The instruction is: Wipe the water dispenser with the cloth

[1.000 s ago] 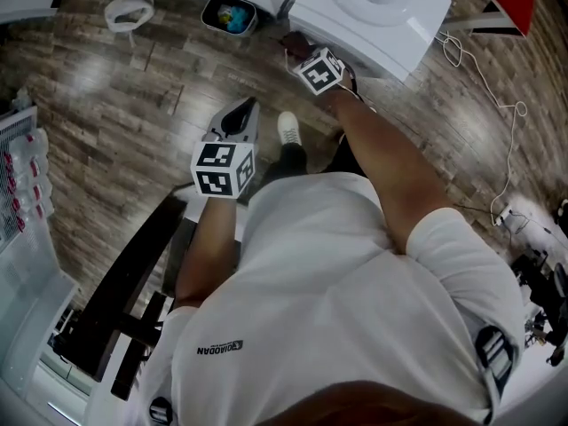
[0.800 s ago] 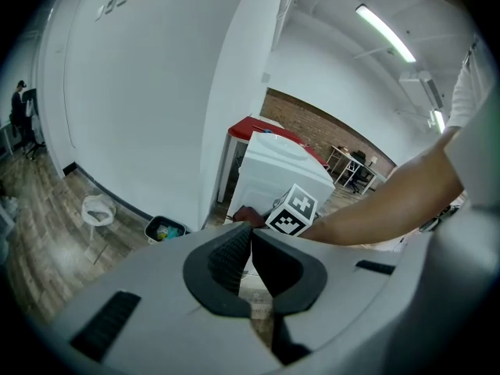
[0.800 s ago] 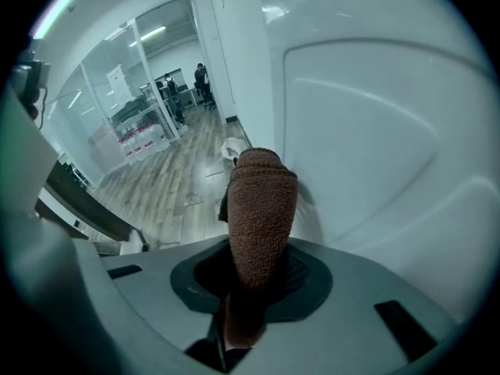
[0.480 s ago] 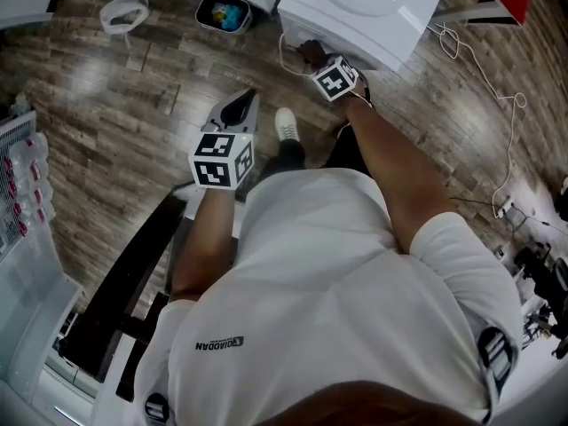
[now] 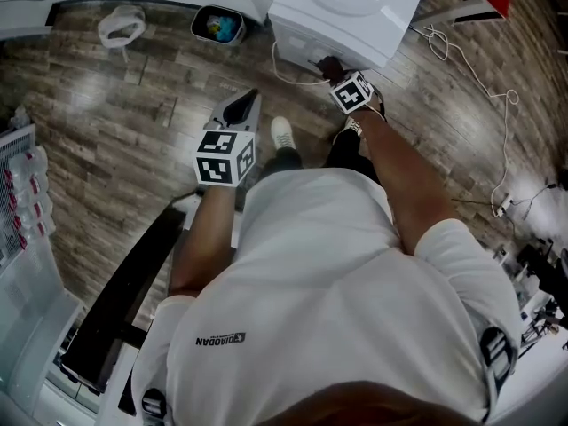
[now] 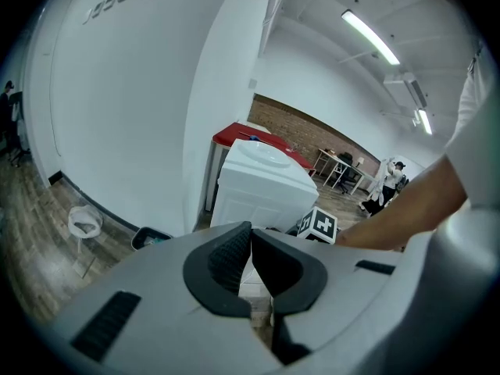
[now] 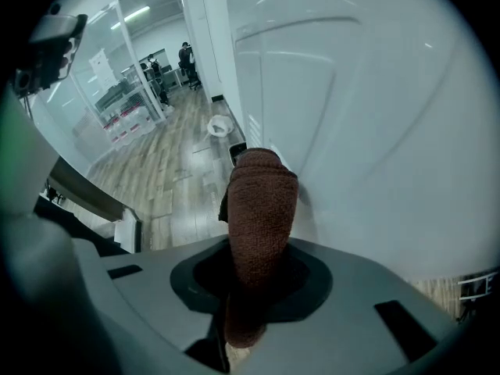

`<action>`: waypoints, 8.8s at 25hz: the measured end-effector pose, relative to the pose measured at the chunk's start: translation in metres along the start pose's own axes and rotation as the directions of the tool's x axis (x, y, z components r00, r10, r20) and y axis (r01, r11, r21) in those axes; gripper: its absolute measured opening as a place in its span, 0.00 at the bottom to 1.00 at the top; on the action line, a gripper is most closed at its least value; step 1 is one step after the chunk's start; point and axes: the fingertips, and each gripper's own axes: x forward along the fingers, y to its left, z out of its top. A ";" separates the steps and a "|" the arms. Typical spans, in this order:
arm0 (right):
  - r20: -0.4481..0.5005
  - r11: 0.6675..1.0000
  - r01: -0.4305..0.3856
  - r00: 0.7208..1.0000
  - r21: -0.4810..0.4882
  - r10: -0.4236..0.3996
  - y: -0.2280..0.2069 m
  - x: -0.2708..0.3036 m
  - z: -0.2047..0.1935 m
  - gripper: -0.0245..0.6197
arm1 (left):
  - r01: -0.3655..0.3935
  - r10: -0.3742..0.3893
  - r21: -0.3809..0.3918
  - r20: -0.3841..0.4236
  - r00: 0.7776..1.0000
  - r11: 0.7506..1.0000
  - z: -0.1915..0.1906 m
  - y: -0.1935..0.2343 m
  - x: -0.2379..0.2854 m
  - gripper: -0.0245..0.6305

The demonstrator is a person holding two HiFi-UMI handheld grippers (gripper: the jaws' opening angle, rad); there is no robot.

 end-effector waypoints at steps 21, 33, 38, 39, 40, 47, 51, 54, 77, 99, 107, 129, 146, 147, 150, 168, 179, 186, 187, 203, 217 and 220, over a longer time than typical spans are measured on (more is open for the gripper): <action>0.072 0.974 0.105 0.990 0.203 -0.122 -0.017 -0.083 -0.066 0.15 | 0.056 -0.068 0.110 0.105 0.992 0.992 0.028 -0.031 -0.024 0.04; 0.556 0.943 -0.149 0.830 0.297 -0.044 -0.044 -0.244 -0.058 0.15 | -0.019 0.010 0.041 0.213 0.977 0.999 0.045 -0.143 -0.003 0.04; 0.666 0.923 -0.217 0.744 0.319 -0.055 -0.073 -0.318 -0.092 0.15 | -0.030 0.019 0.036 0.257 0.966 0.999 0.054 -0.202 0.014 0.04; 0.675 0.923 -0.218 0.735 0.316 -0.058 -0.078 -0.330 -0.100 0.15 | -0.022 0.014 0.029 0.260 0.965 0.999 0.054 -0.215 0.019 0.04; 0.683 0.925 -0.218 0.728 0.311 -0.058 -0.083 -0.341 -0.109 0.15 | -0.018 0.011 0.023 0.262 0.965 1.000 0.053 -0.227 0.023 0.04; 0.725 0.933 -0.235 0.688 0.271 -0.037 -0.101 -0.392 -0.140 0.15 | -0.017 0.004 0.051 0.234 0.972 0.999 0.049 -0.290 0.044 0.04; 0.732 0.929 -0.252 0.681 0.271 -0.029 -0.113 -0.398 -0.145 0.15 | -0.017 -0.001 0.086 0.202 0.979 0.996 0.050 -0.308 0.055 0.04; 0.728 0.927 -0.273 0.685 0.256 0.000 -0.125 -0.392 -0.134 0.15 | -0.033 0.017 0.072 0.204 0.979 0.997 0.058 -0.305 0.064 0.04; 0.330 0.772 -0.563 0.699 -0.294 0.635 -0.086 -0.271 0.065 0.15 | -0.328 0.418 -0.296 0.328 0.847 0.897 0.117 -0.184 0.094 0.04; -0.020 0.614 -0.715 0.657 -0.333 0.754 -0.110 -0.212 0.113 0.15 | -0.502 0.727 -0.591 0.226 0.648 0.631 0.091 -0.182 0.088 0.04; -0.025 0.581 -0.763 0.611 -0.285 0.791 -0.171 -0.212 0.125 0.15 | -0.507 0.760 -0.640 0.193 0.621 0.577 0.126 -0.188 0.119 0.04; 0.021 0.556 -0.804 0.565 -0.211 0.825 -0.303 -0.196 0.166 0.15 | -0.552 0.860 -0.713 0.141 0.491 0.432 0.184 -0.232 0.173 0.04; 0.212 0.691 -0.705 0.659 -0.161 0.722 -0.352 -0.194 0.179 0.15 | -0.567 0.854 -0.701 0.117 0.507 0.432 0.142 -0.262 0.150 0.04; 0.236 0.702 -0.692 0.664 -0.168 0.710 -0.350 -0.199 0.177 0.15 | -0.566 0.852 -0.701 0.116 0.511 0.435 0.138 -0.265 0.145 0.04; 0.319 0.722 -0.653 0.650 -0.229 0.690 -0.338 -0.219 0.167 0.15 | -0.566 0.846 -0.697 0.112 0.522 0.441 0.124 -0.274 0.132 0.04; -0.049 0.440 -0.660 0.585 -0.609 0.810 -0.100 -0.210 -0.028 0.15 | -0.500 0.760 -0.683 0.126 0.637 0.533 0.028 -0.338 0.132 0.04; -0.124 0.415 -0.650 0.617 -0.637 0.777 -0.059 -0.192 -0.028 0.15 | -0.477 0.793 -0.752 0.099 0.602 0.456 -0.007 -0.348 0.118 0.04; -0.132 0.435 -0.598 0.675 -0.673 0.726 -0.090 -0.176 -0.014 0.15 | -0.475 0.803 -0.761 0.101 0.587 0.443 0.002 -0.337 0.119 0.04; -0.130 0.440 -0.594 0.681 -0.674 0.721 -0.097 -0.175 -0.013 0.15 | -0.470 0.801 -0.761 0.107 0.589 0.447 0.006 -0.335 0.120 0.04; -0.021 0.611 -0.542 0.758 -0.577 0.652 -0.217 -0.153 0.016 0.15 | -0.450 0.734 -0.702 0.155 0.661 0.553 0.069 -0.307 0.154 0.04; 0.065 0.710 -0.533 0.778 -0.460 0.625 -0.290 -0.140 0.039 0.15 | -0.468 0.715 -0.660 0.152 0.682 0.587 0.099 -0.299 0.167 0.04; 0.086 0.724 -0.531 0.778 -0.440 0.622 -0.303 -0.142 0.043 0.15 | -0.476 0.718 -0.655 0.149 0.680 0.587 0.103 -0.298 0.167 0.04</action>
